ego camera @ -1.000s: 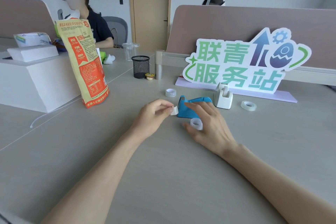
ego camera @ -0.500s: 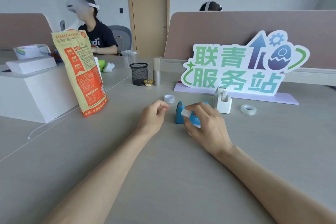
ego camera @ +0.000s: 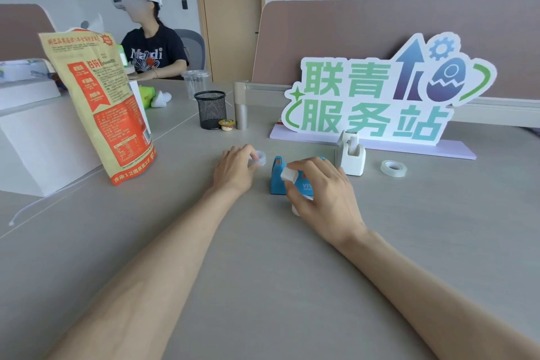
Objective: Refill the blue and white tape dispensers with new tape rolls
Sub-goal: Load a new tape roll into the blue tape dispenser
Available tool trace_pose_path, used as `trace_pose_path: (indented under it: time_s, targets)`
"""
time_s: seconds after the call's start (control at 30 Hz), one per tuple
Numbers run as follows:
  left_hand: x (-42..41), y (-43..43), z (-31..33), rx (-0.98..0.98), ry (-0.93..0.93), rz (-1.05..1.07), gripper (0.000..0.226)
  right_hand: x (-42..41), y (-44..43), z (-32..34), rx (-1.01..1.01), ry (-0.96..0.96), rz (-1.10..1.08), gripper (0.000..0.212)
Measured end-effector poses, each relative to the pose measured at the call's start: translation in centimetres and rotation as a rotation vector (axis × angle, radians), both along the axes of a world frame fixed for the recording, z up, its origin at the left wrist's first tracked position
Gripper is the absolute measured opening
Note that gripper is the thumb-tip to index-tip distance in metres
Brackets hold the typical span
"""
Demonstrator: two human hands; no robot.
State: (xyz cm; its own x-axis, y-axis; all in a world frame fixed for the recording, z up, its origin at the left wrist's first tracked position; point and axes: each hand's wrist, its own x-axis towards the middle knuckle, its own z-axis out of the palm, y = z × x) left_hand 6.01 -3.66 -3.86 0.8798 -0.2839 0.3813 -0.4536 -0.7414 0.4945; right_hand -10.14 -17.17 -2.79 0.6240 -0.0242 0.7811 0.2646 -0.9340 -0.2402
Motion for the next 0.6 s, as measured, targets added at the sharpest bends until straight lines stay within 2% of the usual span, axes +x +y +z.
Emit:
trace_pose_path:
  time_s: [0.07, 0.2, 0.3, 0.43, 0.6]
  targets:
    - [-1.6, 0.8, 0.0, -0.147, 0.081, 0.001, 0.018, -0.2, 0.1, 0.1, 0.003, 0.008, -0.001, 0.016]
    - [-7.3, 2.4, 0.8, -0.613, 0.285, -0.138, 0.018, -0.6, 0.5, 0.2, 0.017, 0.035, 0.057, 0.020]
    - [-10.8, 2.8, 1.9, -0.794, 0.324, -0.216, 0.013, -1.2, 1.0, 0.5, 0.035, 0.011, 0.110, 0.019]
    - [-12.3, 2.4, 3.1, -0.867, 0.353, -0.296, 0.014, -2.4, 1.2, 0.6, 0.189, -0.042, 0.176, 0.020]
    - [-12.6, 2.1, 2.6, -0.778, 0.374, -0.393, 0.013, -2.6, 0.9, 0.6, 0.321, -0.046, 0.144, 0.028]
